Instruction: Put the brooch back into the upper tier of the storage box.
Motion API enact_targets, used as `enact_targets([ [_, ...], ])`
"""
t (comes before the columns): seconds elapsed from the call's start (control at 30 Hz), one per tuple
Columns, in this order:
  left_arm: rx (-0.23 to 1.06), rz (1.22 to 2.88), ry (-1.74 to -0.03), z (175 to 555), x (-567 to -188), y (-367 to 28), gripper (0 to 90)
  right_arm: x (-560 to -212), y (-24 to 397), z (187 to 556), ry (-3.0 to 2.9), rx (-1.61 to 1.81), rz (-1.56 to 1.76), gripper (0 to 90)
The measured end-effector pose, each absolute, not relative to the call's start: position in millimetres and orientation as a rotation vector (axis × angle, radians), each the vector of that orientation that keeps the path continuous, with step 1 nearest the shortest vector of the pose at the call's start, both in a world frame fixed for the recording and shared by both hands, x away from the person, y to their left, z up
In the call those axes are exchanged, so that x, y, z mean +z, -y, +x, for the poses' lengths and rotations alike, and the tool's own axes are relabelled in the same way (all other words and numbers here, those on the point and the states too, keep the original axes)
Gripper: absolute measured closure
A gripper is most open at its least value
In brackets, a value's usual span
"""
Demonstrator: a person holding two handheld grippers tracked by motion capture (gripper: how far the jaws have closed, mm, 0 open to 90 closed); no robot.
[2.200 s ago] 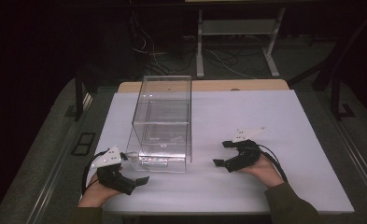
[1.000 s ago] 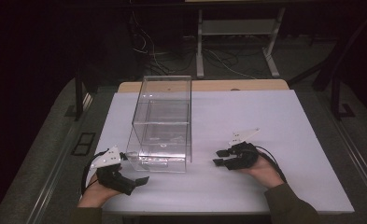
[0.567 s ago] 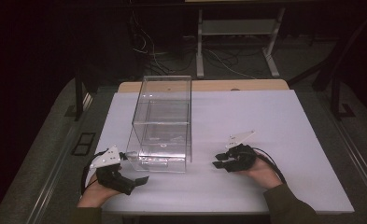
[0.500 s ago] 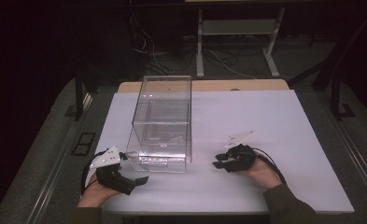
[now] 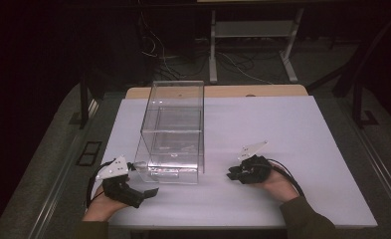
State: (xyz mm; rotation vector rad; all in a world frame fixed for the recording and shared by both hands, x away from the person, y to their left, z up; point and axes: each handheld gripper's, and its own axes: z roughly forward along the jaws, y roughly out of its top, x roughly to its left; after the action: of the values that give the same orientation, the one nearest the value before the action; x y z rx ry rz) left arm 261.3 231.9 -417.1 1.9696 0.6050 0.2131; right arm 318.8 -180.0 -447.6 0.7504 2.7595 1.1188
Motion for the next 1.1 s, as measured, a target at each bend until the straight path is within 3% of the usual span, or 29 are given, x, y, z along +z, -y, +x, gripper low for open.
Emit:
enact_targets([
  [0.2,0.215,1.970,-0.605,261.0,-416.9,-231.5,0.0,-447.1,179.0,316.7,-2.753,1.095,0.738,77.2],
  [1.1,0.215,1.976,-0.603,260.8,-417.6,-233.1,0.0,-432.6,192.3,314.1,-2.750,1.201,0.745,78.0],
])
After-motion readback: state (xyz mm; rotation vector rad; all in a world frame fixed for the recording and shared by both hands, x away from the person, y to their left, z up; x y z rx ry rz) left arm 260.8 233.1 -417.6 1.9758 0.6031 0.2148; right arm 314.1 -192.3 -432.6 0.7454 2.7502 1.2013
